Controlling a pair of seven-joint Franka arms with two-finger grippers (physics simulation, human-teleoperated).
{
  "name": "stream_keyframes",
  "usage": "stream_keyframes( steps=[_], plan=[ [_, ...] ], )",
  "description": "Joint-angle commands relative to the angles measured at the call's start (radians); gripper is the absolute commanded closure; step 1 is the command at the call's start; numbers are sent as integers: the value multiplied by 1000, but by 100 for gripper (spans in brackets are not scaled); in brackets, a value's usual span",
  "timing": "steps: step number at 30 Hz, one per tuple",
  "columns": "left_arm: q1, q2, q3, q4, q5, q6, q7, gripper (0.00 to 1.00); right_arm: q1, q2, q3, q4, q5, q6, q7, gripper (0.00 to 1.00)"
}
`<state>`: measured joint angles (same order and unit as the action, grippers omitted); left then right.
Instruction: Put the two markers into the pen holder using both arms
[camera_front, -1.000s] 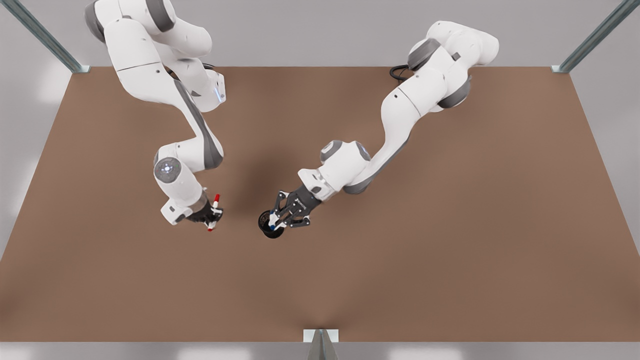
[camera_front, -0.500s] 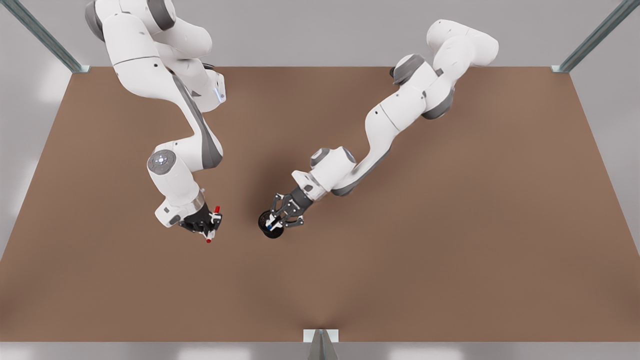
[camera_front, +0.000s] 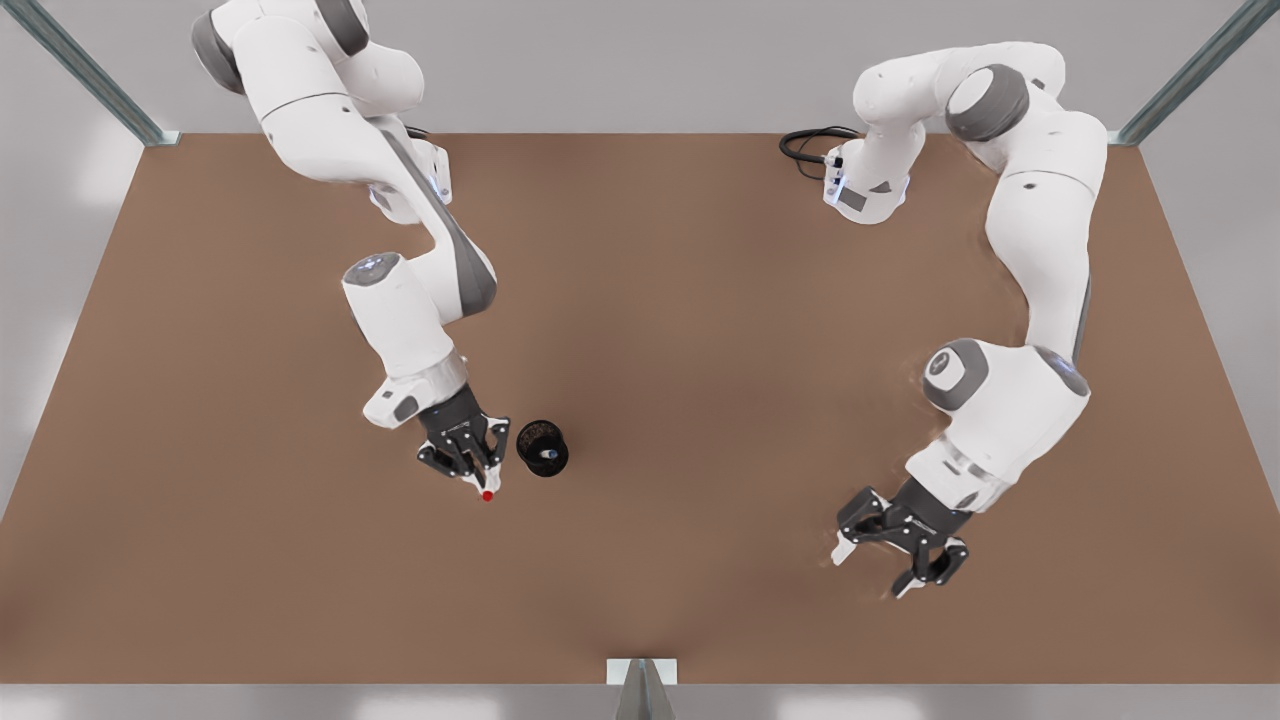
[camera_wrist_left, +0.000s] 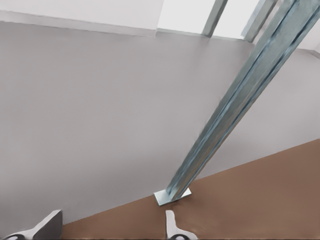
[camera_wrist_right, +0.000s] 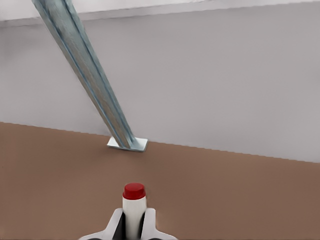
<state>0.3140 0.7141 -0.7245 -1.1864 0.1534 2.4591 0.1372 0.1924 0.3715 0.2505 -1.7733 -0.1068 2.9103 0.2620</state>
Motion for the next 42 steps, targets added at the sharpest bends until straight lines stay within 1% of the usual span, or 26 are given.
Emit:
stream_keyframes(
  steps=[1,2,3,4,5,6,7,8,12,13,19,24,26,30,31,33,34,36,37,39,40,41,42],
  plan=[
    [69,-104,7,1,184,-836,-263,0,18,-20,15,-6,-2,155,11,74],
    [92,-145,8,1,196,-854,-324,0,18,-46,26,-76,-2,263,10,74],
    [-5,-269,210,-21,100,-894,-335,0,19,-66,27,-161,-14,392,5,74],
    [-240,-384,562,-100,-116,-888,-332,0,19,-75,29,-202,-50,460,6,74],
    [-303,-462,635,-186,-152,-884,-335,0,25,-75,29,-222,-53,517,5,74],
    [-306,-568,651,-315,-150,-836,-323,0,36,-74,29,-227,-53,549,5,74],
    [-303,-574,649,-314,-149,-825,-321,0,45,-71,29,-227,-53,561,5,74],
    [-311,-548,649,-282,-143,-827,-321,0,47,-49,29,-227,-68,605,3,74],
    [-312,-510,649,-277,-143,-821,-324,0,25,7,-7,-226,-284,606,3,74],
    [-314,-499,649,-277,-143,-819,-326,0,27,17,-10,-226,-301,606,3,74],
    [-312,-472,649,-277,-144,-798,-326,0,42,96,-13,-229,-306,606,3,73],
    [-314,-469,649,-277,-146,-796,-327,0,32,46,-14,-325,-326,606,3,74],
    [-314,-469,649,-277,-146,-796,-327,0,21,46,-14,-330,-346,606,3,74],
    [-314,-466,648,-277,-147,-796,-329,0,18,67,-16,-331,-363,606,3,73],
    [-314,-466,648,-277,-147,-796,-329,0,18,76,-34,-331,-389,606,3,73],
    [-314,-466,648,-277,-147,-796,-329,0,19,116,-37,-331,-403,607,3,71],
    [-314,-461,648,-277,-147,-796,-329,0,22,145,-37,-334,-403,606,5,60],
    [-312,-459,648,-277,-147,-796,-329,0,30,164,-37,-334,-398,607,5,14],
    [-312,-459,648,-277,-147,-796,-329,0,30,164,-37,-330,-398,607,5,3],
    [-312,-459,648,-277,-149,-790,-329,0,19,155,-39,-298,-402,606,-3,0],
    [-312,-459,646,-277,-150,-790,-324,0,-5,126,-50,-261,-403,563,-9,0],
    [-312,-459,646,-277,-150,-790,-323,0,-28,29,-51,-212,-404,331,-3,0],
    [-312,-459,646,-277,-155,-790,-324,0,-59,-28,-50,-166,-404,161,0,0]
  ],
)
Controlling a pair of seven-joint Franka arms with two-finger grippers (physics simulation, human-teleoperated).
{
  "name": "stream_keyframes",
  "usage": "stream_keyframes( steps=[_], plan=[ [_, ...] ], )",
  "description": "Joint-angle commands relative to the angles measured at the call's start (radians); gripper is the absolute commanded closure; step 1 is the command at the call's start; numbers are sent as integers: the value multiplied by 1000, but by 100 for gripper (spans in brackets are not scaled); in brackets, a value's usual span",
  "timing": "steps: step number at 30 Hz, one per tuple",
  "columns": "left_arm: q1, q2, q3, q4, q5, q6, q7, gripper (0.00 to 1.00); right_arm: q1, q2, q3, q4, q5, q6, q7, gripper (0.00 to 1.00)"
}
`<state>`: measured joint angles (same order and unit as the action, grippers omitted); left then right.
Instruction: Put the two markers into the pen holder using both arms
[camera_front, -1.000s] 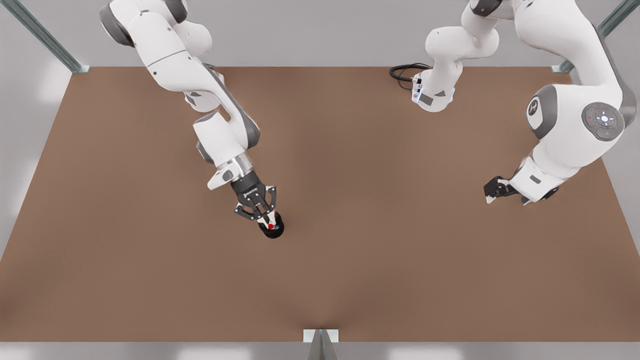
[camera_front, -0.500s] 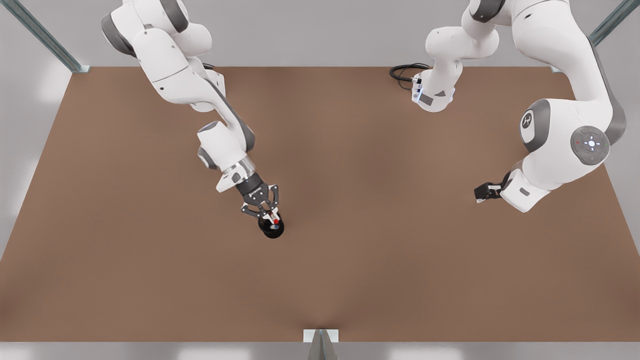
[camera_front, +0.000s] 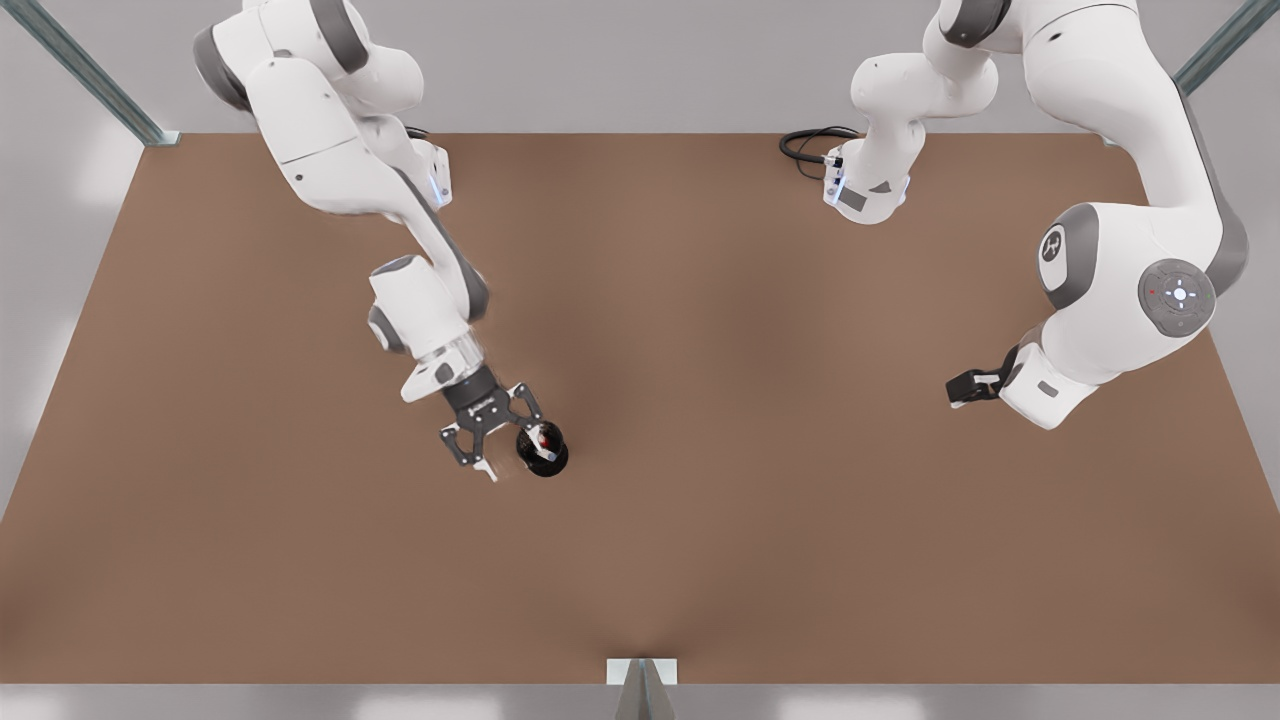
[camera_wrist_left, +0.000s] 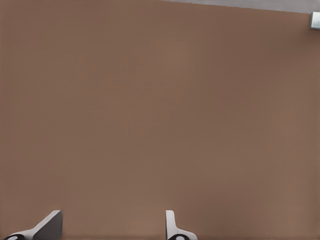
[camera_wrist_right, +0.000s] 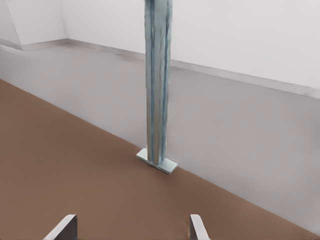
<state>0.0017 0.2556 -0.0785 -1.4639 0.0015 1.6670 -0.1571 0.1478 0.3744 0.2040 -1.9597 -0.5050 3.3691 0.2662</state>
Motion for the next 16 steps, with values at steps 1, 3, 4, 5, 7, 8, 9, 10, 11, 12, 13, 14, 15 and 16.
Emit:
stream_keyframes(
  steps=[1,3,4,5,7,8,9,10,11,12,13,14,15,16],
  plan=[
    [0,-2,-1,1,-5,2,-30,0,-36,-87,5,82,-4,-512,-2,0],
    [-9,-1,-1,1,3,2,-27,0,-47,-242,-9,96,189,-930,-4,0],
    [-3,-2,-1,14,6,-1,19,0,-44,-267,-26,160,325,-1192,-1,0],
    [1,-28,5,16,0,-27,86,0,-27,-259,-98,307,414,-1471,-22,0],
    [0,-71,5,24,6,-66,90,0,-85,-259,-132,354,494,-1634,-105,0],
    [-3,-68,5,28,6,-66,90,0,-94,-233,-146,401,511,-1709,-184,0],
    [-8,-65,2,28,9,-67,90,0,-93,-200,-178,470,528,-1804,-217,0],
    [-6,-62,2,30,9,-67,93,0,-91,-206,-182,472,530,-1826,-228,0],
    [-8,-59,2,33,9,-67,90,0,-91,-210,-183,469,530,-1826,-246,0],
    [-12,-58,0,36,9,-67,88,0,-82,-209,-205,470,531,-1823,-295,0],
    [-9,-58,0,36,8,-67,88,0,-24,-209,-256,483,531,-1826,-294,0],
    [-9,-58,0,36,8,-67,88,0,-19,-206,-255,483,533,-1792,-289,0],
    [-11,-58,0,34,8,-67,87,0,-13,-204,-250,479,536,-1769,-286,0],
    [-11,-58,0,36,8,-67,87,0,-14,-204,-248,484,533,-1766,-288,0]
  ],
)
